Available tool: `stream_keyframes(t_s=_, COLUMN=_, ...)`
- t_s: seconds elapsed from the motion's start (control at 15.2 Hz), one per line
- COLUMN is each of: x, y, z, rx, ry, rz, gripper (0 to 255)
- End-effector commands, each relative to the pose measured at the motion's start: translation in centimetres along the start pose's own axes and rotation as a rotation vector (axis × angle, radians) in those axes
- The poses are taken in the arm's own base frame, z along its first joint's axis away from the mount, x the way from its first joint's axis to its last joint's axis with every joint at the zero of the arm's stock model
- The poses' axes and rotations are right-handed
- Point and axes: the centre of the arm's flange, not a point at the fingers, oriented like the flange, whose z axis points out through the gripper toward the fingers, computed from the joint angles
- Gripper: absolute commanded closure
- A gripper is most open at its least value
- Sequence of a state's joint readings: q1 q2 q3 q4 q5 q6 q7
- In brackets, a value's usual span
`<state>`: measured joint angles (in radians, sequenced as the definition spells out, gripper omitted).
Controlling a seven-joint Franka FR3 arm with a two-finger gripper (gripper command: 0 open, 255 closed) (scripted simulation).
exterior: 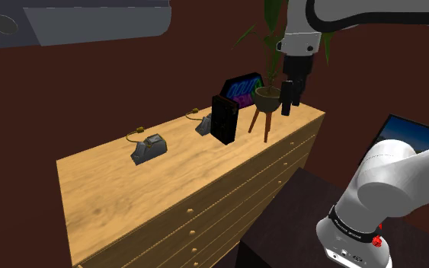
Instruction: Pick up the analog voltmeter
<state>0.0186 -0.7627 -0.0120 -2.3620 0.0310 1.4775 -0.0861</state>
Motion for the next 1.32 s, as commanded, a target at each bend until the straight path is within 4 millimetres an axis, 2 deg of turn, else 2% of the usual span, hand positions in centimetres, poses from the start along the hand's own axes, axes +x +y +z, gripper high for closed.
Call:
stream_keyframes(t_s=0.0, x=0.0, y=0.0, z=0.0, rx=0.0, ry=0.0, rz=0.0, gripper=0)
stream_keyframes(t_s=0.59, x=9.8, y=4.1, z=3.1, rx=0.048, ry=0.067, rz=0.194, gripper=0)
stream_keyframes(t_s=1.25, x=19.8, y=10.6, z=6.1, rx=0.101, ry=0.142, rz=0.409, gripper=0)
